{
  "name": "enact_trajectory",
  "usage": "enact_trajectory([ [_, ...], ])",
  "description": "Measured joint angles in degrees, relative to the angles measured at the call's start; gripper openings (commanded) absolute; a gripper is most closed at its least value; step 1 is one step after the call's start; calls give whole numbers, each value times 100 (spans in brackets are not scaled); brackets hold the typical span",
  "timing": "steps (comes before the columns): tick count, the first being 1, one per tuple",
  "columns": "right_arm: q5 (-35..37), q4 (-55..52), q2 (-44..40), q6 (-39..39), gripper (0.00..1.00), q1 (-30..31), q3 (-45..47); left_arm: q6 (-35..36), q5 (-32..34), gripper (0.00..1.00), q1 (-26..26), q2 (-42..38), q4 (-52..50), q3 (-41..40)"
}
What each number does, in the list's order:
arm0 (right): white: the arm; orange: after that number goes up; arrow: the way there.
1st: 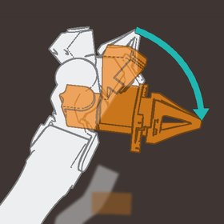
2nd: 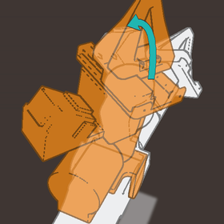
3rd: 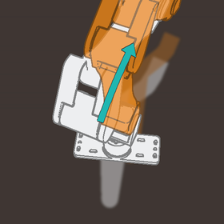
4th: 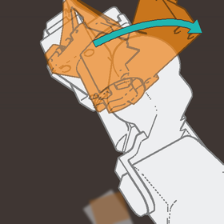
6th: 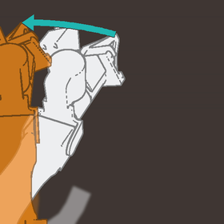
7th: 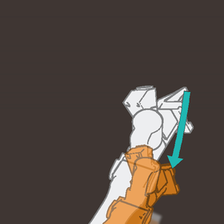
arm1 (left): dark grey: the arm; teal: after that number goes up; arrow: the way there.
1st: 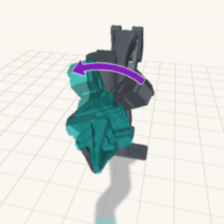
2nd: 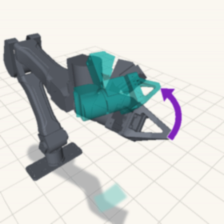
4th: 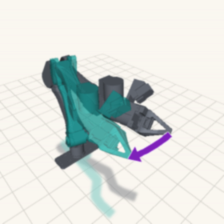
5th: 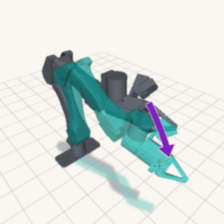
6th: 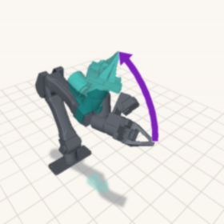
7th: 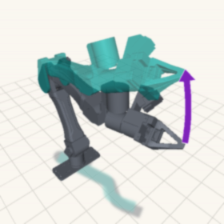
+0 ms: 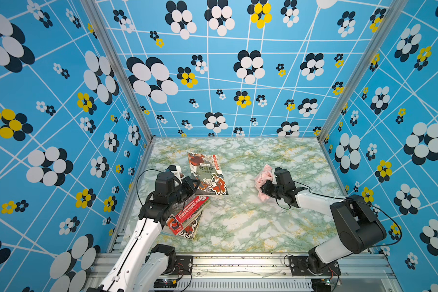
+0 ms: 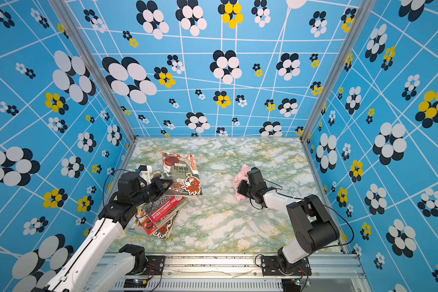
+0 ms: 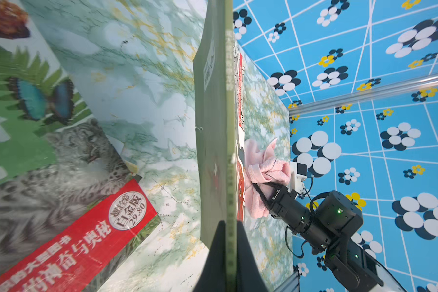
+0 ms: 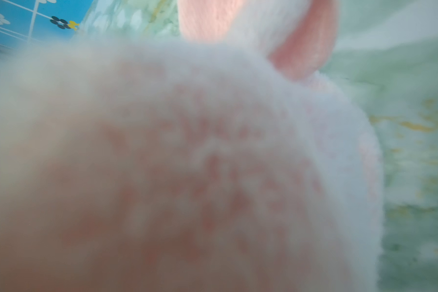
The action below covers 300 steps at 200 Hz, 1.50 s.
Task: Wipe the cover of the book
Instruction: Place the book on the book, then place the cleaning item at the center of the board.
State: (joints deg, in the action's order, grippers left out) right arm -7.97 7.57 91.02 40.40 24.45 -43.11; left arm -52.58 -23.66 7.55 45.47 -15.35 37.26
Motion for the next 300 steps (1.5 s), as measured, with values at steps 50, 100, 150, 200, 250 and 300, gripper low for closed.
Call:
enact_trajectory([
  [50,247,-833,664,-820,0,533,-2162,-546,380,7,-1161,-1158,-1152,-844],
  [100,184,-1716,1893,-1576,14,761,-4918,-1250,1021,78,-1285,-1665,-2118,-1255],
  [150,70,-3244,3630,-2371,79,1176,-7503,-1493,1596,99,-1285,-2037,-2557,-1121],
  [200,-50,-3567,3641,-2933,88,1353,-7556,-791,1440,99,-1237,-1259,-2247,-385],
  [250,-1408,-2170,2275,-2669,90,1178,-5831,181,1375,99,470,-76,-940,83],
  [300,-3139,37,1832,-540,89,315,-4804,1268,1333,99,1661,1174,1108,413],
])
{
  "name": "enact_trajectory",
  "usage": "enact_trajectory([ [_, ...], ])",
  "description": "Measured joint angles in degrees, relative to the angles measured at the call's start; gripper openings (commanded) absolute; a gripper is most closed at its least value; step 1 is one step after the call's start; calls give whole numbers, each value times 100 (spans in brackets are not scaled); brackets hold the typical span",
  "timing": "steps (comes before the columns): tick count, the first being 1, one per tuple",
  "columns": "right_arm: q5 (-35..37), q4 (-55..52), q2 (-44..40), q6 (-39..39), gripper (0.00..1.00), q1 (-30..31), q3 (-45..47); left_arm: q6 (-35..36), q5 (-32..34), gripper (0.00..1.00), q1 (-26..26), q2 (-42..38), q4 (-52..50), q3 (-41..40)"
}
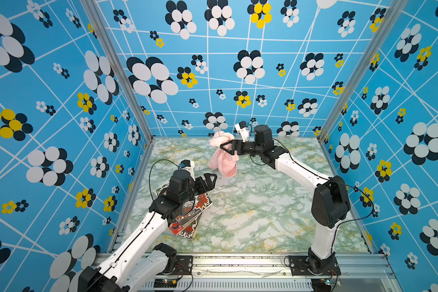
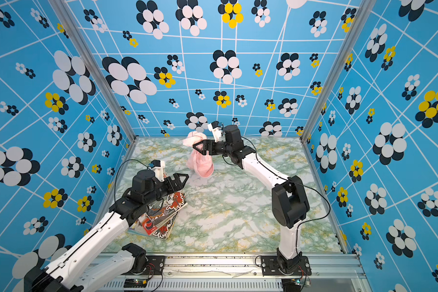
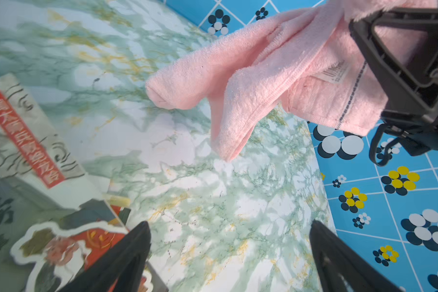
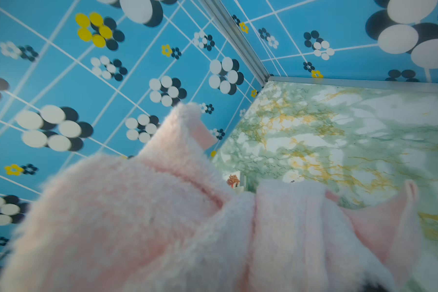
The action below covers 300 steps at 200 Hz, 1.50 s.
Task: Wipe the cover of the book
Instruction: Place the cleaning item at the center of the board.
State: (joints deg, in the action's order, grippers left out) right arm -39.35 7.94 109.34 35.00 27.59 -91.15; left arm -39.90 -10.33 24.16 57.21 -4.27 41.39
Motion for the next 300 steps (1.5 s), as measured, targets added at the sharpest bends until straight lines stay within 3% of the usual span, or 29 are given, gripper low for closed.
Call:
enact_trajectory([
  [24,-669,1611,160,1727,90,-391,280,485,-219,99,39,833,1134,61],
  [48,-1021,3034,391,3178,87,-393,337,828,-505,99,166,1661,2337,214],
  [87,-1222,4192,450,4426,83,-286,452,1392,-772,99,426,3010,3460,1298],
  [101,-1224,4481,450,4743,82,-286,577,1488,-767,76,431,3373,3799,1659],
  [105,-1222,4570,450,4839,81,-289,619,1443,-767,64,417,3475,3851,1762],
  [114,-1091,4776,450,4996,81,-334,678,1506,-999,25,400,3646,3919,1937],
  [120,-1043,4909,450,5115,81,-398,728,1493,-1097,5,402,3753,3917,2055],
  [124,-1069,4990,446,5195,80,-448,763,1473,-1078,0,402,3818,3926,2122],
  [154,-1115,5268,245,5464,81,-782,1272,1390,-1154,0,216,3936,3899,2385],
  [181,-1241,4754,-210,5084,80,-1032,1622,1386,-1154,0,-22,3858,3670,2358],
  [209,-957,2697,-879,3556,82,-1257,1576,1388,-1016,0,-474,3613,3064,2363],
  [242,409,-350,-1456,1325,84,-1287,1034,1484,-623,0,-1172,3547,2094,2597],
  [282,1541,-1843,-2004,160,84,-1290,1377,1818,15,0,-1272,3884,181,3956],
  [289,1687,-1991,-2098,46,84,-1292,1519,1851,59,13,-1255,3998,-120,4242],
  [300,1858,-2138,-2214,-76,85,-1290,1709,1899,96,44,-1228,4192,-627,4647],
])
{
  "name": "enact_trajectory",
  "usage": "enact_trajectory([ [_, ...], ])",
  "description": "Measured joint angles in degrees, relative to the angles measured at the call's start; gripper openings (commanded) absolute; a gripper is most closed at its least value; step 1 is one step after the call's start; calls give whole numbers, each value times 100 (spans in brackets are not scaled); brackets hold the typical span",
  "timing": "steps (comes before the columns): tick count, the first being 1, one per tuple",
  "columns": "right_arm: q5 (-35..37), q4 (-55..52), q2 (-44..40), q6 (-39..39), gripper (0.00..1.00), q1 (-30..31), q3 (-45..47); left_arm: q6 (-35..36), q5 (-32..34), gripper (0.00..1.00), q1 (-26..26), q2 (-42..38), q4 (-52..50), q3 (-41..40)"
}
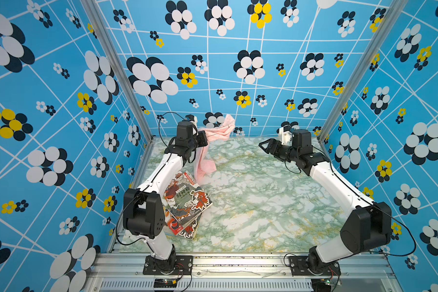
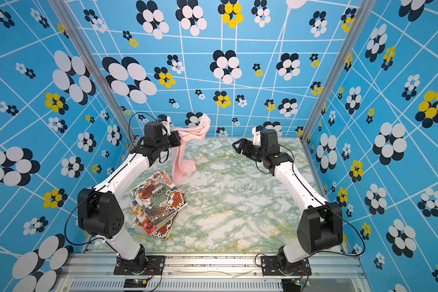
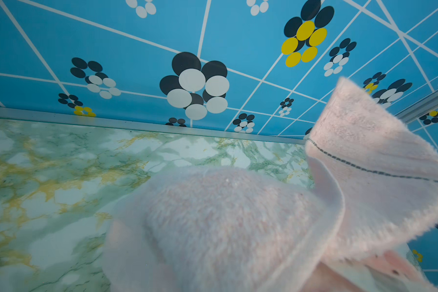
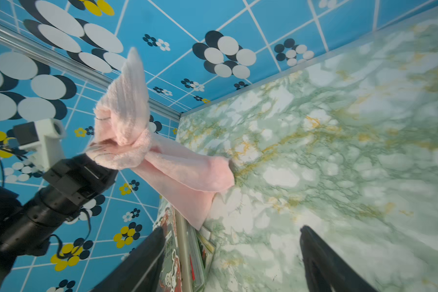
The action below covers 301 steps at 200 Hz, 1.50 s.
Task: Wipe the cover of the book
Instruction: Place the cleaning item at the center of the board.
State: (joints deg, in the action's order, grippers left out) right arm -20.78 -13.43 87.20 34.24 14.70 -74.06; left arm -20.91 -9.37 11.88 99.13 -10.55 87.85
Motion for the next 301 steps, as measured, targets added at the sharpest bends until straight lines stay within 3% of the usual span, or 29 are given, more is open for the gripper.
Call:
enact_trajectory([
  [4,66,-57,-39,-48,85,0,63,0,28,68,11,76,-210,144],
  [6,103,-92,-61,-72,85,0,101,4,35,76,17,107,-304,210],
  [11,186,-181,-105,-129,85,-7,166,17,72,88,22,181,-511,339],
  [19,323,-321,-179,-225,86,-22,267,42,109,100,44,284,-859,525],
  [65,1047,-920,-643,-717,88,-50,636,61,256,99,57,144,-1762,57],
  [104,994,-879,-1005,-925,90,-50,887,-11,-225,99,70,-275,-1429,-627],
  [149,24,-341,-1019,-743,92,-50,1012,-223,-1215,99,841,-575,352,-1705],
  [192,-118,-195,-1021,-586,92,-50,1012,-1023,-1808,99,1993,-254,3014,-2723],
  [235,-326,-63,-979,-210,92,-87,1010,-557,-1788,99,3305,251,4607,-3073],
  [268,-579,243,-944,212,92,-87,1012,-498,-1285,100,3582,1075,6067,-2885],
  [282,-682,382,-944,376,92,-87,1012,-487,-973,90,3582,1484,6391,-2710],
  [301,-802,514,-949,538,92,-87,1019,-525,-745,60,3571,1853,6502,-2465],
])
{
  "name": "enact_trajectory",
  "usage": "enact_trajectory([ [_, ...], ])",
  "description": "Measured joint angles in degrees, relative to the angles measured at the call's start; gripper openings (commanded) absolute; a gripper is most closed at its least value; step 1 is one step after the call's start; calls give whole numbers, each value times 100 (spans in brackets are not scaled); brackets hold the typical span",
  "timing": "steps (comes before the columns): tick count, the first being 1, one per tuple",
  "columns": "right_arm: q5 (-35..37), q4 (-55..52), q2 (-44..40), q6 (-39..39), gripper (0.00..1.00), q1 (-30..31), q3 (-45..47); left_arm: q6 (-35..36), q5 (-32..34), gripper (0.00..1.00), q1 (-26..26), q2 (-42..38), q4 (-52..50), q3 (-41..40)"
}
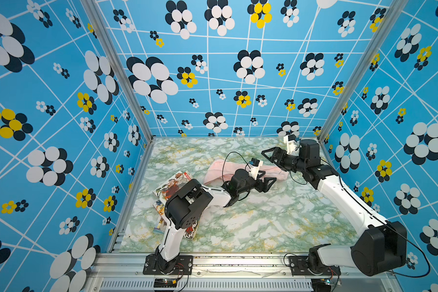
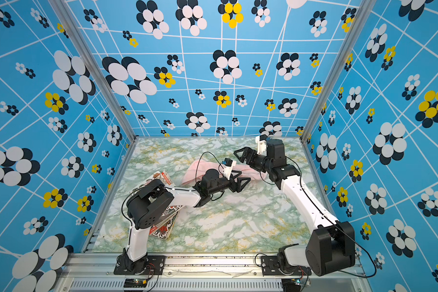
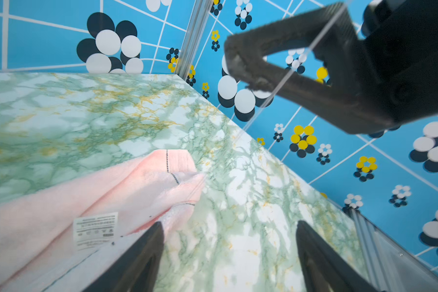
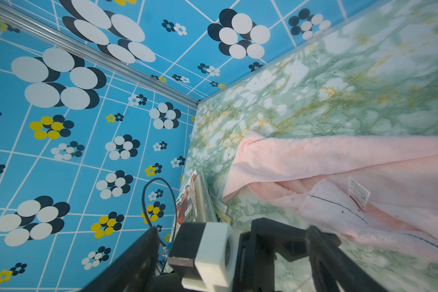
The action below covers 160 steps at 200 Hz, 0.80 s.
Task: Wipe the cover of the book
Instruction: Place the cleaning item at the center of the board.
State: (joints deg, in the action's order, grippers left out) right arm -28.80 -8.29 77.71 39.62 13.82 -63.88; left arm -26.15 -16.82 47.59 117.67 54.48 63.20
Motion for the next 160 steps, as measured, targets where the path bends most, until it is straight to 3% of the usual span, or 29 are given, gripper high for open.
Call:
enact_trajectory([
  [5,-26,17,-4,33,92,0,2,4,-9,50,-7,61,9,70],
  [20,-68,50,-50,109,92,-2,37,-63,-24,0,-9,168,37,271],
  [76,-326,173,-254,352,92,-249,52,-332,48,0,-131,186,-24,442],
  [135,-481,170,-450,439,92,-492,48,-824,201,0,-787,186,-538,374],
  [146,-483,168,-450,442,92,-492,48,-833,151,17,-824,184,-566,374],
  [160,-490,170,-450,442,92,-492,48,-769,22,49,-791,179,-577,361],
])
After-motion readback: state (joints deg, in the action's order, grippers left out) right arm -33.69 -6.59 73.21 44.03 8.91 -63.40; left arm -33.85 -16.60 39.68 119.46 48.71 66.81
